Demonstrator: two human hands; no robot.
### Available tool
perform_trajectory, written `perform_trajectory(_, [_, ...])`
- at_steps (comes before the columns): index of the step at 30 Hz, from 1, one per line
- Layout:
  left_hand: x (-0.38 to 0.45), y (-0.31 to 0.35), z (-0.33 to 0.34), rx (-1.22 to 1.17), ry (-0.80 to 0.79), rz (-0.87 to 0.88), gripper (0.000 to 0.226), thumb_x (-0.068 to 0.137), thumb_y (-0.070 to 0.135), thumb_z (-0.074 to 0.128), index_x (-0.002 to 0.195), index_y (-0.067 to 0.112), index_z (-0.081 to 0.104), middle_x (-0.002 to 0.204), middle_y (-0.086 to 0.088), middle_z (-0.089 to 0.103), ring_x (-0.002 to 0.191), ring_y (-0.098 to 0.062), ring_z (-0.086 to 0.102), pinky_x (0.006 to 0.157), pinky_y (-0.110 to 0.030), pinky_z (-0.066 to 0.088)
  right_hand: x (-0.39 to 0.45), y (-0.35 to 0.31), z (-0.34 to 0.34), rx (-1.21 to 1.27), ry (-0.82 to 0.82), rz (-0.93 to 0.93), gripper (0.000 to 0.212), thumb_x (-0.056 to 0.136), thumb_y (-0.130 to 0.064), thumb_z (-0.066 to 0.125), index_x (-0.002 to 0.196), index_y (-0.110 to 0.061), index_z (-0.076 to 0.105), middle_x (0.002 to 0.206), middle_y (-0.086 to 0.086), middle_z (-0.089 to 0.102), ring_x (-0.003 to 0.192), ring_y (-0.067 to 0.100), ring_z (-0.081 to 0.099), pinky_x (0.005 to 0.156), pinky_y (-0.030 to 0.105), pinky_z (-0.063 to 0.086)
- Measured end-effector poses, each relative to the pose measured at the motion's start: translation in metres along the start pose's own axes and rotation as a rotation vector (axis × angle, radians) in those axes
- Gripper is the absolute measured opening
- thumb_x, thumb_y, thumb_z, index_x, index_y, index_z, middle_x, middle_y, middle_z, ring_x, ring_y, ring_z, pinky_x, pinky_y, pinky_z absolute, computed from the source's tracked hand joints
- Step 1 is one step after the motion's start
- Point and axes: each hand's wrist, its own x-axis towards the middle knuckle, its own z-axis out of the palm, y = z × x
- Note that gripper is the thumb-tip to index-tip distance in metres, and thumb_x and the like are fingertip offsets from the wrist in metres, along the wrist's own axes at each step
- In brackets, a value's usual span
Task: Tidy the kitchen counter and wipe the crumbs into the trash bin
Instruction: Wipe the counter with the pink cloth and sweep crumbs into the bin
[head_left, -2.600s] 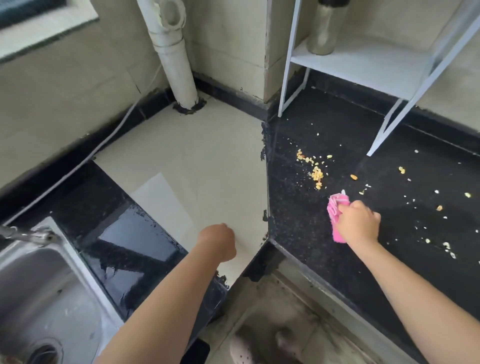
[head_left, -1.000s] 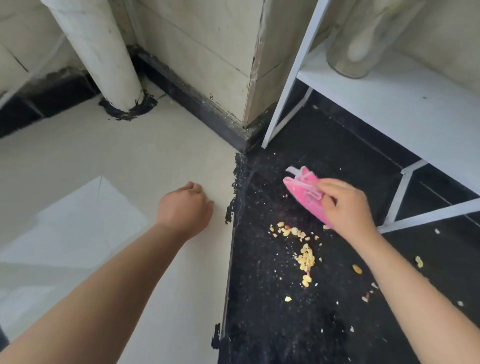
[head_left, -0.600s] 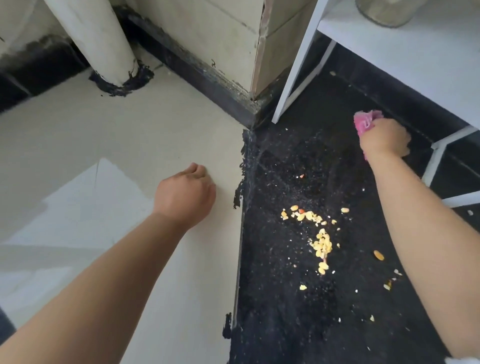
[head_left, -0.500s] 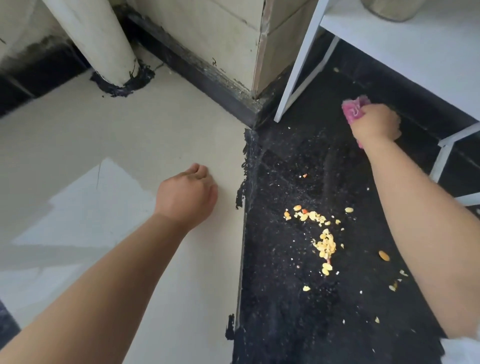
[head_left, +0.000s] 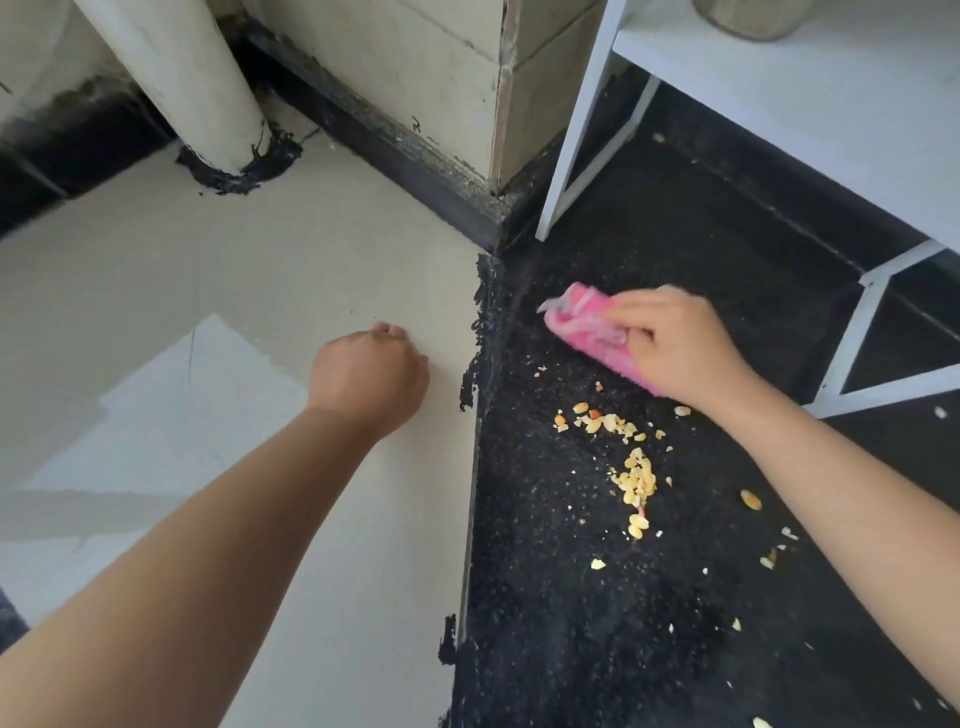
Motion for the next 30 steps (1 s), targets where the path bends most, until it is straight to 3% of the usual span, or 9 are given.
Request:
perform_trajectory(2, [0.009,0.006,-0.009,0.048,-0.095,-0.040,0.031,0.099,0.020,0.030,0.077,0.010,0.051,0.074,-0.004,0.048,0.078,-0.029,0.050,0.048,-0.022,0.021,0.013,0.016,-0.010,-0.083,0.156,0.096,0.056,0.078,-0.024,0.024,0.095,-0.001,0.072,0.101,0.021,0.068,0.087,0.040,0.059,0.079,0.037,0.043])
perform_trajectory(5, [0.019,0.017,-0.025,0.061,-0.166,-0.046,0.031,0.098,0.021,0.032,0.071,0.012,0.043,0.064,-0.002,0.037,0.075,-0.026,0.042,0.054,-0.023,0.028,0.053,0.039,-0.023,-0.297,0.215,0.391,0.034,0.089,-0.011,0.043,0.120,-0.005,0.058,0.113,0.025,0.058,0.106,0.041,0.050,0.088,0.045,0.042])
perform_trajectory(9, [0.021,0.020,-0.034,0.136,-0.239,0.046,0.027,0.098,0.030,0.034,0.077,0.016,0.045,0.097,-0.007,0.062,0.078,-0.024,0.042,0.066,-0.025,0.034,0.106,0.044,-0.026,-0.307,0.158,0.600,0.042,0.092,-0.014,0.050,0.132,-0.008,0.043,0.135,0.020,0.041,0.128,0.037,0.036,0.105,0.045,0.035])
perform_trajectory(12, [0.020,0.017,-0.037,0.205,-0.284,0.094,0.031,0.098,0.036,0.034,0.080,0.016,0.050,0.102,-0.006,0.062,0.078,-0.024,0.041,0.067,-0.025,0.034,0.140,0.046,-0.022,-0.297,0.035,0.706,0.054,0.088,-0.005,0.056,0.138,-0.009,0.035,0.134,0.012,0.043,0.111,0.032,0.048,0.071,0.028,0.046])
perform_trajectory(18, [0.024,0.017,-0.041,0.233,-0.330,0.132,0.048,0.097,0.041,0.034,0.057,0.015,0.030,0.065,0.000,0.041,0.076,-0.023,0.042,0.064,-0.025,0.034,0.169,0.060,-0.010,-0.461,-0.053,0.693,0.040,0.097,-0.021,0.034,0.129,-0.001,0.047,0.135,0.023,0.039,0.134,0.034,0.029,0.109,0.043,0.027])
perform_trajectory(20, [0.025,0.019,-0.043,0.237,-0.347,0.144,0.049,0.097,0.042,0.034,0.056,0.015,0.030,0.061,0.002,0.033,0.075,-0.023,0.043,0.060,-0.025,0.033,0.167,0.061,-0.015,-0.414,-0.086,0.701,0.039,0.098,-0.020,0.033,0.122,0.003,0.053,0.114,0.024,0.053,0.125,0.033,0.043,0.103,0.037,0.035])
perform_trajectory(26, [0.030,0.023,-0.046,0.253,-0.361,0.208,0.037,0.096,0.042,0.036,0.074,0.015,0.046,0.063,0.002,0.035,0.077,-0.023,0.044,0.065,-0.026,0.036,0.127,0.054,-0.036,-0.184,-0.323,0.785,0.042,0.089,-0.005,0.040,0.130,0.002,0.046,0.137,0.014,0.047,0.103,0.027,0.058,0.054,0.020,0.038])
perform_trajectory(28, [0.033,0.024,-0.046,0.264,-0.353,0.229,0.034,0.096,0.042,0.037,0.077,0.016,0.048,0.062,0.002,0.034,0.077,-0.023,0.045,0.061,-0.025,0.036,0.104,0.058,-0.041,-0.172,-0.212,0.750,0.038,0.090,-0.001,0.039,0.126,0.005,0.050,0.124,0.020,0.053,0.093,0.029,0.058,0.070,0.030,0.045])
perform_trajectory(30, [0.035,0.026,-0.045,0.278,-0.335,0.246,0.033,0.096,0.041,0.038,0.078,0.015,0.049,0.060,0.002,0.034,0.075,-0.023,0.044,0.050,-0.022,0.029,0.078,0.055,-0.046,-0.095,-0.038,0.664,0.039,0.092,0.000,0.037,0.127,-0.003,0.054,0.127,0.018,0.055,0.111,0.033,0.054,0.091,0.036,0.043])
